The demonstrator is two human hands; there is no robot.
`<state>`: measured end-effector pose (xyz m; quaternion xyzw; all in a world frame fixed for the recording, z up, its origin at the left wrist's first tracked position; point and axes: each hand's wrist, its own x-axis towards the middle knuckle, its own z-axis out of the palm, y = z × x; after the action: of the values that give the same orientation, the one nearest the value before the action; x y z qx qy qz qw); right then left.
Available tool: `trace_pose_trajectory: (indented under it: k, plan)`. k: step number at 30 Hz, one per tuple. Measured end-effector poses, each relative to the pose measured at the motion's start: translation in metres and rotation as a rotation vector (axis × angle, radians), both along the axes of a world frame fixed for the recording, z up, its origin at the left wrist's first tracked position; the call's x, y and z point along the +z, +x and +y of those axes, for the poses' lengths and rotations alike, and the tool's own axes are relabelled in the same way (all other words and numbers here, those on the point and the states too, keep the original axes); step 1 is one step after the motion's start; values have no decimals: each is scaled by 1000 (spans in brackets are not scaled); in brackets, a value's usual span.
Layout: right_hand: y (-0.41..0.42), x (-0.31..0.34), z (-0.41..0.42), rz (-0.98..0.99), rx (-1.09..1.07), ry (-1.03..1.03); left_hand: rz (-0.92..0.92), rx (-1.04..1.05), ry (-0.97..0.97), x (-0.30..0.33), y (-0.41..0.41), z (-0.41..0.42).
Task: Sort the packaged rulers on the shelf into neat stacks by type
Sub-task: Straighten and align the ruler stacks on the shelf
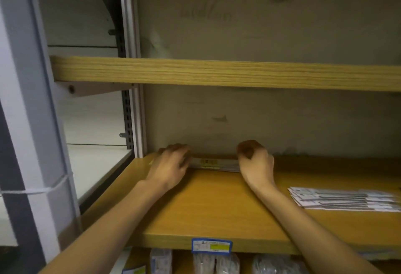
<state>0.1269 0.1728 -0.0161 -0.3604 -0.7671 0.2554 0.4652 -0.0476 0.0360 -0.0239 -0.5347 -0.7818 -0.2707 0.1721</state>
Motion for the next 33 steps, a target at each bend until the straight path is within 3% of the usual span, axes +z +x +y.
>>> trace_pose_trajectory:
  k: [7,17,23,26,30,33]
  plan:
    - [-7,-10,6,-124,-43,63,-60,-9,-177,-19,-6,17]
    - [-3,-7,9,-46,-142,57,116,25,-88,-16,-2,11]
    - [0,-6,6,31,-131,-11,147,59,74,-11,2,4]
    - [-1,-3,5,152,-101,-118,164,76,149,-9,3,3]
    - [-1,4,-2,313,126,-434,207,53,173,-8,3,1]
    - [2,9,-5,360,200,-525,235,10,196,-8,5,0]
